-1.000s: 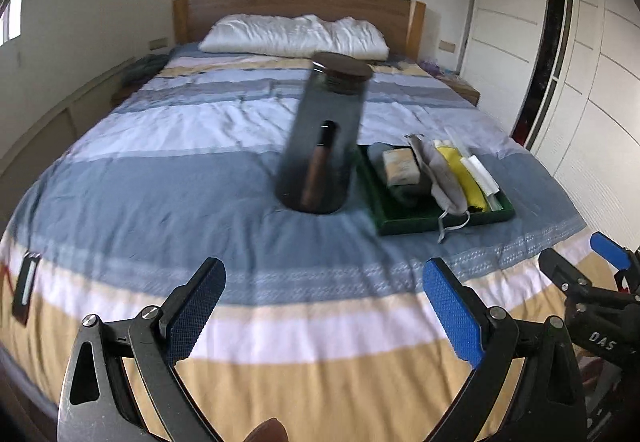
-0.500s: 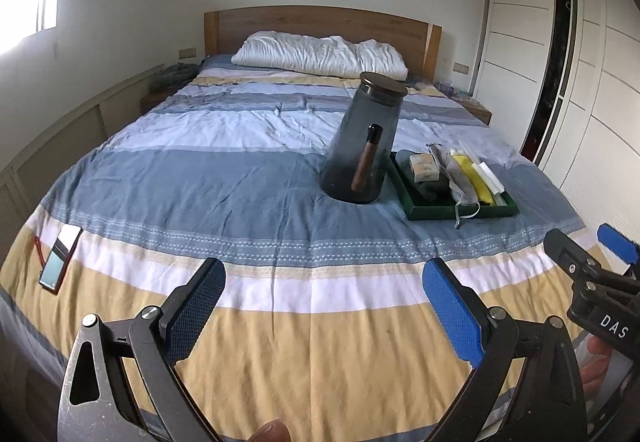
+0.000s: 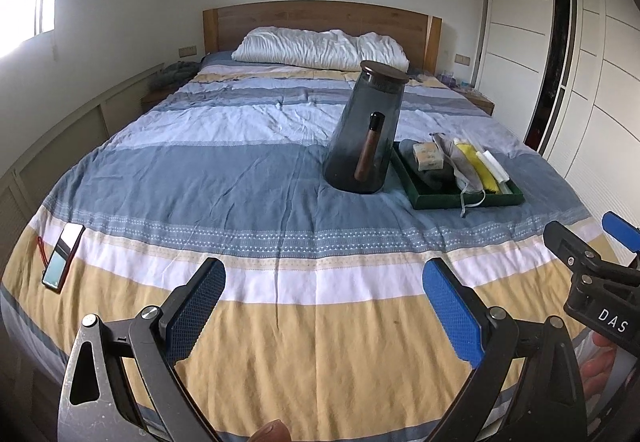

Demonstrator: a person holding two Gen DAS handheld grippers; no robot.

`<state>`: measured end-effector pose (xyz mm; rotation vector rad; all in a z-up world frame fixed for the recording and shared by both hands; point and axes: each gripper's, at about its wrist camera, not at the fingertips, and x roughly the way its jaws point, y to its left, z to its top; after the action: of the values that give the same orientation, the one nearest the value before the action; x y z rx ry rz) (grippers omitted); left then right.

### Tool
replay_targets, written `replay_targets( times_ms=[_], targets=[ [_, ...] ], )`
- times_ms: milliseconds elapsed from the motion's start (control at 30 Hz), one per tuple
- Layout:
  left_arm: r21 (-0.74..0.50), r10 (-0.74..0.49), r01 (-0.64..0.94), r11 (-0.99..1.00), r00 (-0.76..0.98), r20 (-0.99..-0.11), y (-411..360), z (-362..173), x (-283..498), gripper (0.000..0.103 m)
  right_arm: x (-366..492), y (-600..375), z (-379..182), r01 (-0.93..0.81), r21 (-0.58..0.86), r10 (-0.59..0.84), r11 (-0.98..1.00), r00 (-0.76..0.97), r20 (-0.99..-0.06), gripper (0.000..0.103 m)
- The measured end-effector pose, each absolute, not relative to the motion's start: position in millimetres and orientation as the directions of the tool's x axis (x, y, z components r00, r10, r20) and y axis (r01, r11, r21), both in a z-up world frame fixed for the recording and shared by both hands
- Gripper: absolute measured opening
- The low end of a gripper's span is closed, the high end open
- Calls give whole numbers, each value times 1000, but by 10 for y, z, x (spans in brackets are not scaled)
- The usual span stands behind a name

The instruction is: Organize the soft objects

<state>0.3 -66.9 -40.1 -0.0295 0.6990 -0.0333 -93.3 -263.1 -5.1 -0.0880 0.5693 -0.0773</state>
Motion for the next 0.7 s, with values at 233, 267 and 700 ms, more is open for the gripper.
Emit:
replay_targets(
  times_ms=[233, 267, 700],
  targets=[
    [-25, -31, 19, 999, 747, -664, -652, -525, 23, 97, -882, -2659, -210, 40, -89, -83, 995, 825, -559, 103],
    [-25, -32, 20, 999, 744, -667, -653, -540, 22, 97, -866, -2666, -246, 38, -86, -81, 996, 820, -567, 103],
    [-17, -43, 43, 999, 738, -673, -662, -592, 14, 97, -812, -2713, -323, 34, -72, -70, 997, 807, -586, 103]
  ],
)
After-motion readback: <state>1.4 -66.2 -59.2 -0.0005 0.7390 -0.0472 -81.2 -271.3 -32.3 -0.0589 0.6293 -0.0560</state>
